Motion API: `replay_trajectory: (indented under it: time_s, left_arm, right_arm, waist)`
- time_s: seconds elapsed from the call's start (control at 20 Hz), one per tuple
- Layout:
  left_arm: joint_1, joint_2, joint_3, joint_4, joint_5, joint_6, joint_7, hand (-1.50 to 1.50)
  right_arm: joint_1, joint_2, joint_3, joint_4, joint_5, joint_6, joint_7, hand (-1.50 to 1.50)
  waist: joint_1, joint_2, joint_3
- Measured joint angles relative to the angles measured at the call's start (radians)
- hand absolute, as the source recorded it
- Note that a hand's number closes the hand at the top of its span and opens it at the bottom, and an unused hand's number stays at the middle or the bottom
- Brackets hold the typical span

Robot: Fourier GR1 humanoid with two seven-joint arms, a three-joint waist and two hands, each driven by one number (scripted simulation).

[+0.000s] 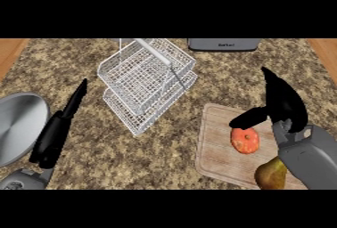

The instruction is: Pick the squash from the cutting board and place it in the tiered basket

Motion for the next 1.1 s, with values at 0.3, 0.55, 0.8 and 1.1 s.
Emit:
replay_trajectory:
  time_s: [0.3,0.55,0.8,1.1]
  left_arm:
    - [-0.024,-0.002,0.01,0.0,-0.001,-0.007,0.019,0.0]
    - [-0.019,0.001,0.019,-0.002,0.002,-0.015,0.018,0.0]
    - [-0.004,0.001,0.017,-0.015,-0.004,-0.015,0.019,0.0]
    - [0.023,0.001,0.022,-0.032,-0.011,-0.011,0.015,0.0]
  right_arm:
    - [-0.062,0.095,-0.001,0.123,0.057,0.057,0.015,-1.5]
    - [-0.08,0.163,-0.007,0.252,0.12,0.097,0.017,-1.5]
    - [-0.08,0.222,-0.04,0.358,0.193,0.132,0.017,-1.5]
    - [-0.071,0.3,-0.099,0.421,0.265,0.172,0.02,-1.5]
  waist:
    - [0.003,0.004,0.002]
    - [0.006,0.004,0.002]
    - [-0.002,0.002,0.003]
    - [-0.012,-0.001,0.004]
